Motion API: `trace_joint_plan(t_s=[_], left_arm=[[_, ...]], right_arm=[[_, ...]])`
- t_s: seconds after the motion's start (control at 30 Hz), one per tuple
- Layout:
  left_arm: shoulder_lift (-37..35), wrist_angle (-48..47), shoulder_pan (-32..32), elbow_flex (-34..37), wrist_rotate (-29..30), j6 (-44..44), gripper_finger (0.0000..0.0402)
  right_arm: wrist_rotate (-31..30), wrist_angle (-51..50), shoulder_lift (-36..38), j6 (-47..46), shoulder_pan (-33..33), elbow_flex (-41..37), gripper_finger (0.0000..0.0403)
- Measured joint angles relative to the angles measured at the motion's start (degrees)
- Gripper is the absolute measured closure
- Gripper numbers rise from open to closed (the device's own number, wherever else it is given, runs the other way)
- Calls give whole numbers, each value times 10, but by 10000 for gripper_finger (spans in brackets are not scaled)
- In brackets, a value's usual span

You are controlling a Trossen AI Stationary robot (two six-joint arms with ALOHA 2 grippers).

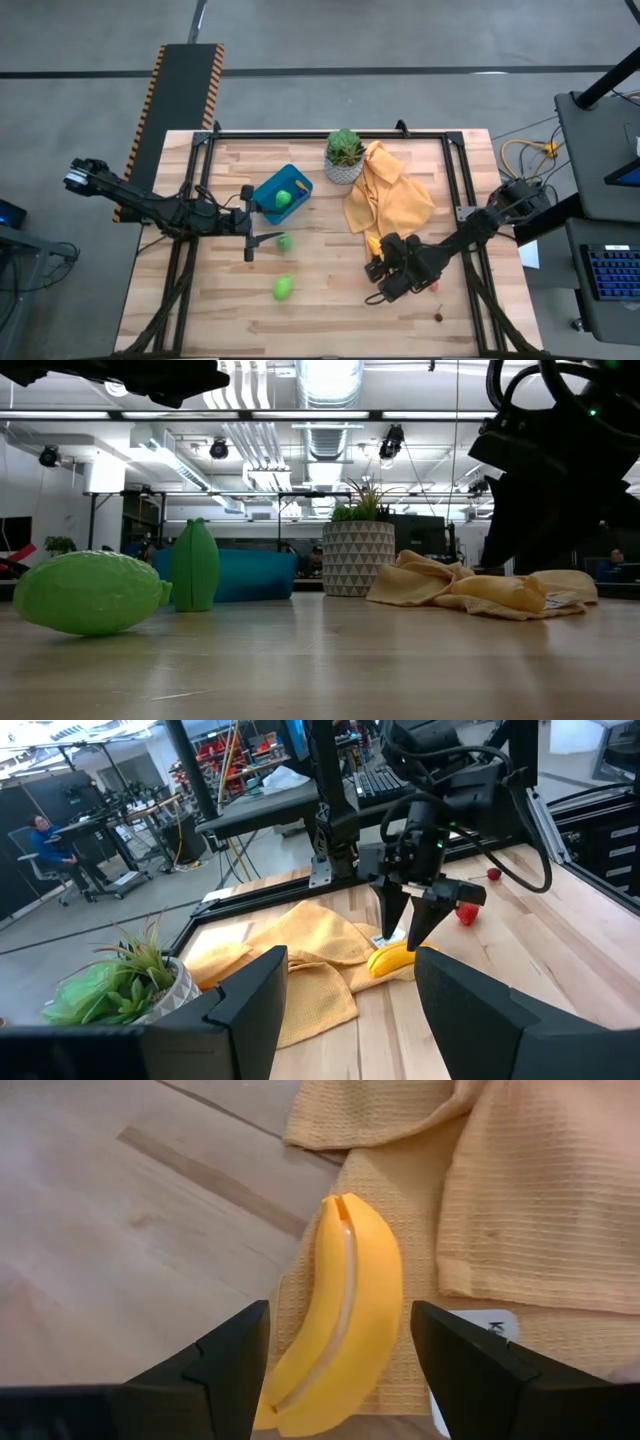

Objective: Pick and placing Produce into tupperware
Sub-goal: Put the yellow banana into the blue bin

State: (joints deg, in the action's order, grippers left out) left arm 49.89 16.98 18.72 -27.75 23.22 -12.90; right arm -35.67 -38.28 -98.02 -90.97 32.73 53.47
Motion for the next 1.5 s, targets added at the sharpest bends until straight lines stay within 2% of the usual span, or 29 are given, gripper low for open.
trace_joint_plan(t_s=[0.23,0.5,0.77,1.5], left_arm=[[0,0,0,0,0,0,196],[0,0,0,0,0,0,196],[0,0,0,0,0,0,196],[0,0,0,0,0,0,196]], right_arm=[[0,41,0,29,-5,-14,168],[0,54,0,19,-5,-40,168],[-1,109,0,30,-5,-59,168],[-4,116,-19,46,-14,-60,168]])
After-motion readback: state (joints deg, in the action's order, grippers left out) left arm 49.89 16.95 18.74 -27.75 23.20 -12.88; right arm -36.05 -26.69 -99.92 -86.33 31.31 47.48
